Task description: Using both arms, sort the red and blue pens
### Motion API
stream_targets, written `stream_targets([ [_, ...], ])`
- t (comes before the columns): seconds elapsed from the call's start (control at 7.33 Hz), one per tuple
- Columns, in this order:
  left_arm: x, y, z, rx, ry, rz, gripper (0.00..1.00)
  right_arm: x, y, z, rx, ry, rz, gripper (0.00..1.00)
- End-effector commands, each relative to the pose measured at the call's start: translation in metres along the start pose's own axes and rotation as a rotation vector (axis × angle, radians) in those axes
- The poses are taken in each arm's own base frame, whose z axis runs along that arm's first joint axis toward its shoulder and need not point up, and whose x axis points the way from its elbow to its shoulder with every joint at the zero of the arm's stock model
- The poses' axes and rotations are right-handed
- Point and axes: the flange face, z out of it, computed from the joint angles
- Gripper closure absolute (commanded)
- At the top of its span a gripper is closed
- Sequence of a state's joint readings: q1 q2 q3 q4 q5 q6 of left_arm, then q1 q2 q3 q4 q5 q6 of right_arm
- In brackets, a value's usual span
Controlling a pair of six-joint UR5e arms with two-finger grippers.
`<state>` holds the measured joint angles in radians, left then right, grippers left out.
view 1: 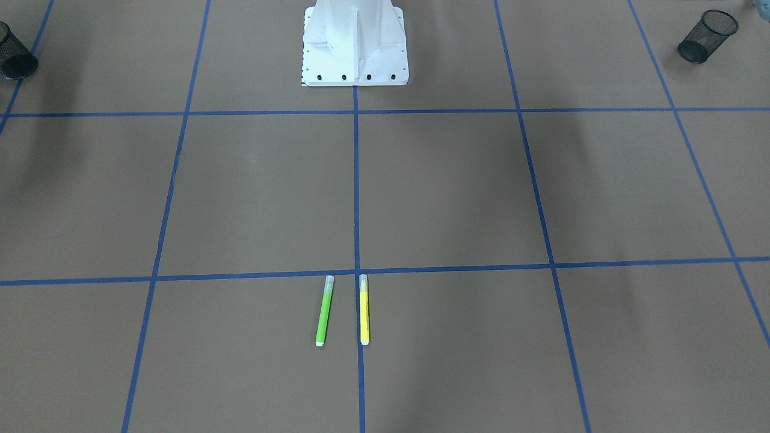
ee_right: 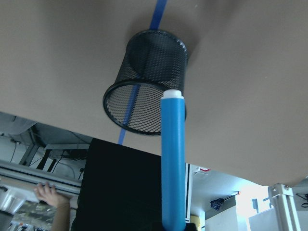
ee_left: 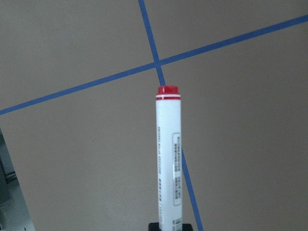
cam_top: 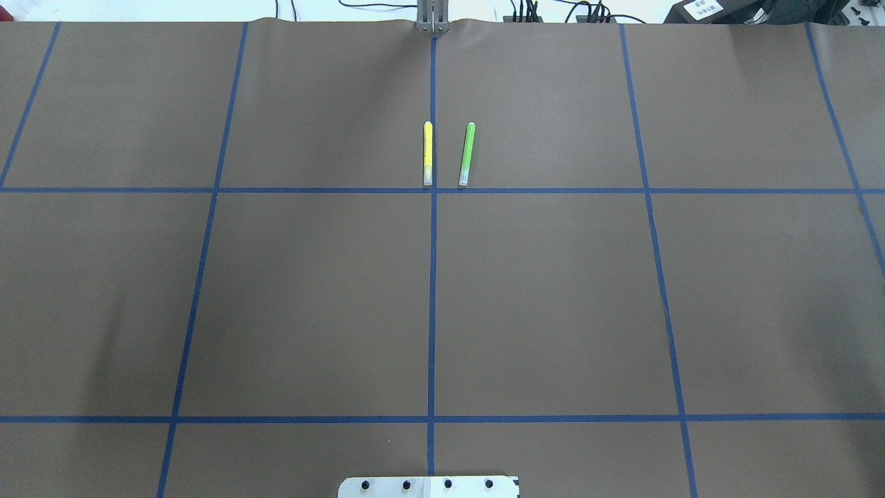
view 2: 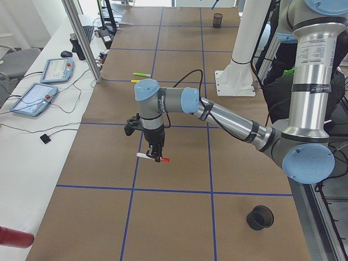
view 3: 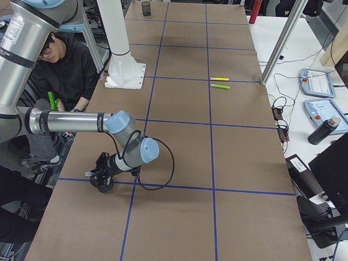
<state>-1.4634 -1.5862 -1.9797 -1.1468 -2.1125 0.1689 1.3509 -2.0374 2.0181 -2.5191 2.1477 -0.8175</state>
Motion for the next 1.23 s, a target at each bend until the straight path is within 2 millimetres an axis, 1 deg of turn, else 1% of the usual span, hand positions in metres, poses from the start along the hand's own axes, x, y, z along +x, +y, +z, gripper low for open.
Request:
stream_targets([
  [0.0,0.003,0.001,-0.005,0.009,0.000,0.005,1.00,-0.002,0.006,0.011,-0.005,-0.058,0.007,1.00],
  [0.27,0.005,0.005,-0.006,0.009,0.000,0.004,1.00,-0.002,0.008,0.014,-0.006,-0.065,0.007,1.00],
  [0.55,0.007,0.006,-0.007,0.013,0.010,0.004,1.00,0.000,0.015,0.024,-0.018,-0.080,0.022,1.00],
  [0.68,0.010,0.012,-0.011,0.021,0.009,0.009,1.00,0.000,0.018,0.030,-0.016,-0.098,0.031,1.00],
  [0.82,0.013,0.014,-0.015,0.029,0.007,0.012,1.00,-0.001,0.019,0.034,-0.005,-0.120,0.038,1.00],
  [1.09,0.016,0.017,-0.020,0.025,0.008,0.009,1.00,-0.002,0.017,0.034,0.012,-0.136,0.041,1.00],
])
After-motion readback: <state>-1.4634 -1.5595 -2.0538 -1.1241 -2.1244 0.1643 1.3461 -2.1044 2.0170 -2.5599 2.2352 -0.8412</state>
